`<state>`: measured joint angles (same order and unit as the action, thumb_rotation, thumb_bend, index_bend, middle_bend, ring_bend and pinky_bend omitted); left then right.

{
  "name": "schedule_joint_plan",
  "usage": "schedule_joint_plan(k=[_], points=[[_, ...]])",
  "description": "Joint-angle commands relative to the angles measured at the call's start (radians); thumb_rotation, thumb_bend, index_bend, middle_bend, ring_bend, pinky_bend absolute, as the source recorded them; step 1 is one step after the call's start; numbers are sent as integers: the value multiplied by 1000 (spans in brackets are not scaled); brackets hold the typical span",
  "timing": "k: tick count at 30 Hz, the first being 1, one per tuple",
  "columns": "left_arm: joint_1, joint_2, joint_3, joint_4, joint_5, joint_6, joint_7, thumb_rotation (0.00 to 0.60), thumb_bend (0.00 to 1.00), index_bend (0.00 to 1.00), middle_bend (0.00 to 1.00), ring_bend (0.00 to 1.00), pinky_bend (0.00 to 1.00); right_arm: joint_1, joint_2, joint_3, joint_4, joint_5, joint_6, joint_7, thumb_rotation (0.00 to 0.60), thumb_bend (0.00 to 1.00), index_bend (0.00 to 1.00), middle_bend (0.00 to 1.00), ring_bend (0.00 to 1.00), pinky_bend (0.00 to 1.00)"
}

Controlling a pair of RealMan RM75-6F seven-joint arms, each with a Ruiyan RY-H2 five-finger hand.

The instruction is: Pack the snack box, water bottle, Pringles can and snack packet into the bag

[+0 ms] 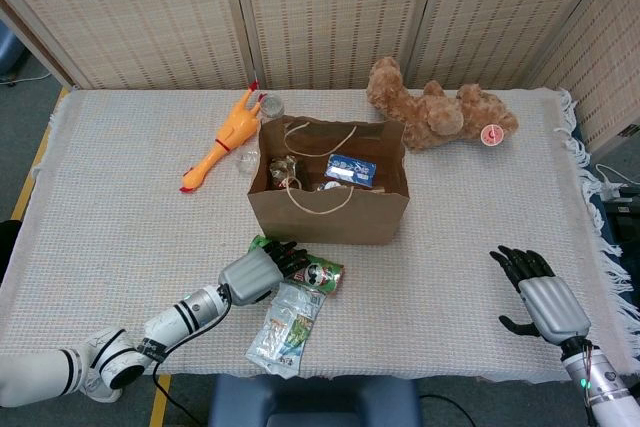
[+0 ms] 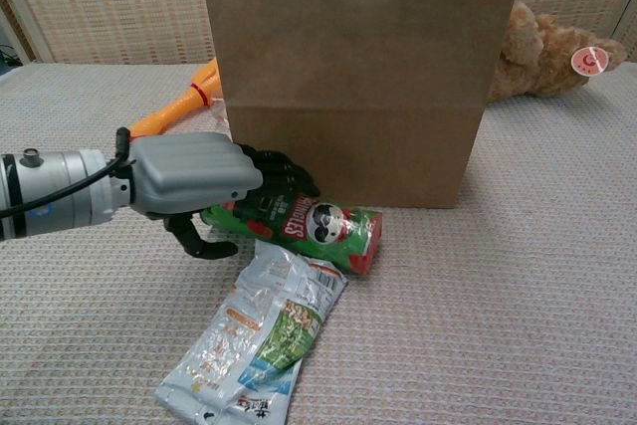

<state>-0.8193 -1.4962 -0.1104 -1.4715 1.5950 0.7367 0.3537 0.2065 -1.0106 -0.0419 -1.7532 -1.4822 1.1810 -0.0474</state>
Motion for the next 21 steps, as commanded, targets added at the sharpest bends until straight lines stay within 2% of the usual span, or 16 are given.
schedule_joint_plan(k=[1, 16, 19, 21], points=[[-22, -22, -6, 22, -20, -9, 15, 600, 371, 0, 0, 0, 182, 1, 1, 0, -1, 1, -1, 2, 600, 128, 54, 0, 0, 0], [-95, -101, 0, 121, -114, -63, 78, 600, 376, 10, 0, 4, 194, 1, 7, 1, -3, 12, -6, 17, 600, 128, 57, 0, 0, 0], [-99, -113, 6, 146, -123, -55, 69, 600, 421, 91, 44, 54, 249, 1, 8, 2, -4, 16, -7, 16, 600, 128, 58, 0, 0, 0], [-98, -118, 10, 156, -119, -40, 63, 600, 498, 222, 186, 164, 340, 1, 8, 3, -5, 18, -6, 17, 600, 128, 59, 0, 0, 0]])
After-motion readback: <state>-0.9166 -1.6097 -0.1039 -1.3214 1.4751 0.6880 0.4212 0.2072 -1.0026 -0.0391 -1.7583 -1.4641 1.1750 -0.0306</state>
